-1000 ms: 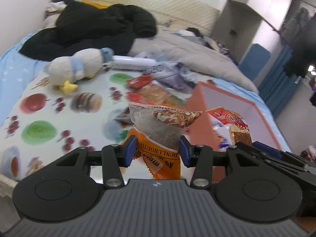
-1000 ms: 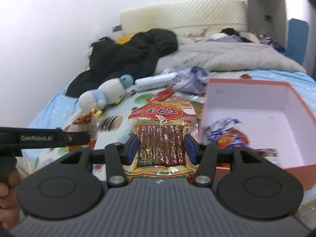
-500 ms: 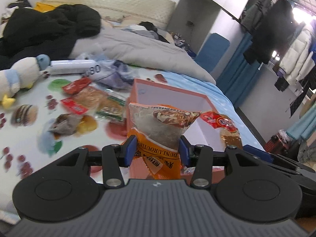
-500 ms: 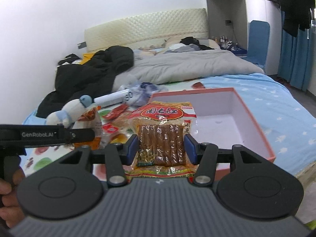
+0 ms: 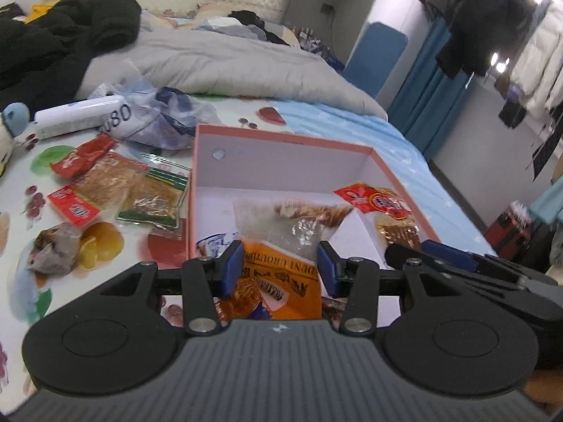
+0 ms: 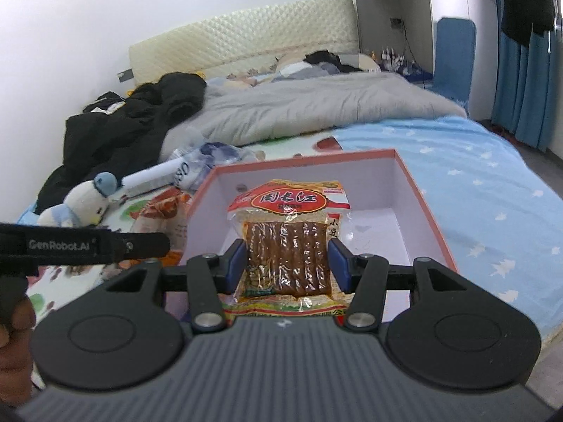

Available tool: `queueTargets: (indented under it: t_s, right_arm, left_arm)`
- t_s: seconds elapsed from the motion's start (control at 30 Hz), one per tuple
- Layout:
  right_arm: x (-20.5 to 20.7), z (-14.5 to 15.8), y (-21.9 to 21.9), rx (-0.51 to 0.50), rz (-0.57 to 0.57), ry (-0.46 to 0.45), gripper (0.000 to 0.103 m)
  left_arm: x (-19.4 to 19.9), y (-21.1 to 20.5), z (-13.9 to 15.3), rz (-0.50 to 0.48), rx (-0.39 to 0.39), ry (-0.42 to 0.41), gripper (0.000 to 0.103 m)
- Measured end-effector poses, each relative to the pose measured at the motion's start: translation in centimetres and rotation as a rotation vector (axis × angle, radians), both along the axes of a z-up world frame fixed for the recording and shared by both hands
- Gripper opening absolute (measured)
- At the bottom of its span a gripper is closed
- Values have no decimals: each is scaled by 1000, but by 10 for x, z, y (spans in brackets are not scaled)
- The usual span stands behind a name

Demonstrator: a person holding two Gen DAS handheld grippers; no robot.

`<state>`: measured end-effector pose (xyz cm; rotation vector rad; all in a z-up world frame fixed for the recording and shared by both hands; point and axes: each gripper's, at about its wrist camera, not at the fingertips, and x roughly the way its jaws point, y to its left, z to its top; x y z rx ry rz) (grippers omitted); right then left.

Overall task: Organize snacks
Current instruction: 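Open both tools to drop the packets into the pink box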

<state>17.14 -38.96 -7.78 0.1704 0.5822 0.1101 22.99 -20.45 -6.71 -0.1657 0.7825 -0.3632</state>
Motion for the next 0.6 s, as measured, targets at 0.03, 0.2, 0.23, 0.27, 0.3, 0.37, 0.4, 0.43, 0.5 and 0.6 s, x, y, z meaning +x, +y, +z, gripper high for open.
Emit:
queueTargets:
  t_s: [0.03,0.2,0.23,0.27,0.3,0.37,0.4,0.43,0.5,0.6]
  right_arm:
    - [3,-4,-4,10,0,10,53]
    - [24,-22,-17,4,-3,57,53]
    - [28,-24,-20,13,-1,65,54]
    - [32,-28,-23,23,0,78,54]
    - [36,-30,-26,25,-2,89,54]
    - [42,-36,-30,28,-9,106,55]
    - [45,-39,-31,32,-10,115,55]
    - [48,-41,-33,35,-11,124,55]
    - [52,-45,-34,31,-13,140,58]
    - [54,-48,-35,34,-13,159,67]
  left_arm:
    - [4,-4,-4,-4,7,8,51]
    - [23,-14,-18,10,17,45,51]
    - [27,-15,-20,15,18,51,51]
    - [30,-15,-22,20,18,54,51]
    - [33,-16,-23,23,19,56,51]
    - [36,-15,-24,26,22,59,51]
    - [37,-15,-24,27,24,59,51]
    - [37,-14,-24,29,23,59,51]
    - [38,-12,-23,32,17,54,51]
    - [32,-8,-19,46,13,42,51]
